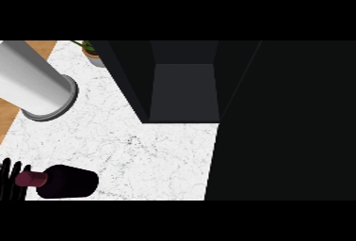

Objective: Pick up the wine, place it into the cabinet and close the cabinet

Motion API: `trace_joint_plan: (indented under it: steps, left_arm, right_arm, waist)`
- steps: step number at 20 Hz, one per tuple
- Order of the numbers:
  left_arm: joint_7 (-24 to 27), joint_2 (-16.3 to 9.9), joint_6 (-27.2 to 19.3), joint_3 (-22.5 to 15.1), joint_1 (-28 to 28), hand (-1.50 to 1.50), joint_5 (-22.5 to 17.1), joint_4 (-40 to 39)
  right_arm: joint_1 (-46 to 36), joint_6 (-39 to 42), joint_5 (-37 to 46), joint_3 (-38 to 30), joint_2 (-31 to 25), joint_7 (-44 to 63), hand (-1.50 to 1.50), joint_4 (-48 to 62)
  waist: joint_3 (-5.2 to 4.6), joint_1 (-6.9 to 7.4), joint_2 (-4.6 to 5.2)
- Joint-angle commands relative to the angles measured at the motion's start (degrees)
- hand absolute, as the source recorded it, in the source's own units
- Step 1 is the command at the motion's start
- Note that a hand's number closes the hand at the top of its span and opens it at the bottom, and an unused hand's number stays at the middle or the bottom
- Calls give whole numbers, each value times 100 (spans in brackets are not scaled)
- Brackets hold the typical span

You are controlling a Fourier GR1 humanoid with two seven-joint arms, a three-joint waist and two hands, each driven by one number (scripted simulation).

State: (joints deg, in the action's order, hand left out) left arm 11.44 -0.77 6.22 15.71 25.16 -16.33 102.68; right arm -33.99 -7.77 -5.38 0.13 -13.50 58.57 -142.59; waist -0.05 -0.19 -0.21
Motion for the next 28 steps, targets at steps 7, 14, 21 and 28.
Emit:
trace_joint_plan:
  steps: [7, 14, 21, 28]
  left_arm:
    - [754, 71, 179, -10, -215, -150, 224, -1270]
    - [1125, -83, 416, 265, -625, -150, 61, -2275]
    - [1658, -269, 921, 527, -1324, -150, -231, -3797]
    - [2006, -819, 1226, 711, -1773, -150, -150, -4596]
  right_arm:
    - [99, 0, -616, -223, -68, 403, -150, -624]
    - [176, -170, -162, 189, 68, 403, -150, -736]
    - [-295, -341, -144, 178, -1, 588, -150, -581]
    - [-142, -287, -286, 137, -48, 659, -150, -653]
  waist:
    - [4, -3, 7]
    - [2, -2, 7]
    - [-3, -16, 2]
    - [0, -19, 4]
